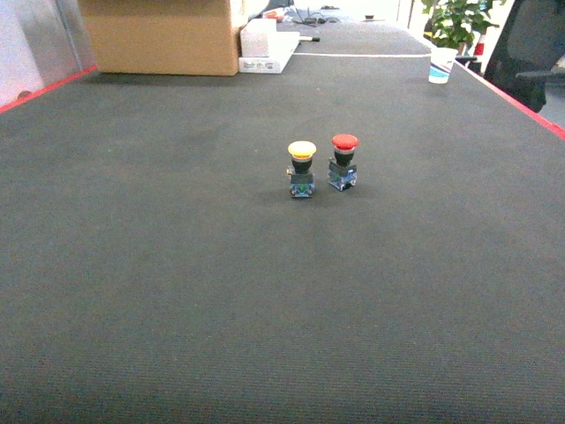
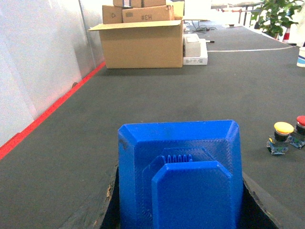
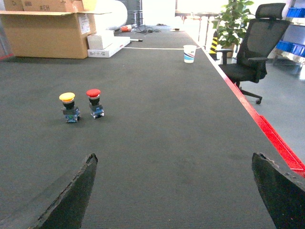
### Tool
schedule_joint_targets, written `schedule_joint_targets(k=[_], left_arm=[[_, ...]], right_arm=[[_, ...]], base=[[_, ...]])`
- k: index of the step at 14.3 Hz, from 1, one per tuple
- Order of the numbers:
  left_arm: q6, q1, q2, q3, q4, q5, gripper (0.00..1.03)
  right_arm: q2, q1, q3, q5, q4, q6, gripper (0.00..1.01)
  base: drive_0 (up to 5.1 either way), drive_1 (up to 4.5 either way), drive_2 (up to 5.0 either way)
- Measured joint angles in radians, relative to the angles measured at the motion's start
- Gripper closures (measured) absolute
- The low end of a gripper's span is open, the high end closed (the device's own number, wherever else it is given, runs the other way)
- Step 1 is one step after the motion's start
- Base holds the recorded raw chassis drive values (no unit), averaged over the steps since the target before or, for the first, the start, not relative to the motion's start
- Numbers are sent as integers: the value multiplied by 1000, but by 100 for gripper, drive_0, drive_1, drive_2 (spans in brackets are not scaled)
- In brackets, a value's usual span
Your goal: Pick blue part to blue bin on bottom shelf
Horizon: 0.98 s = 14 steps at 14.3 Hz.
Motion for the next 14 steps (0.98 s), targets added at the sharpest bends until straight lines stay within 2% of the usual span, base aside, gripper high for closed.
schedule_joint_targets(k=[11,14], left_arm=[[0,0,3,0,3,0,58],[0,0,0,0,2,0,58]], right_arm=[[0,0,0,0,1,0,3],[0,0,0,0,-1,0,3]], base=[[0,0,0],[7,-409,424]])
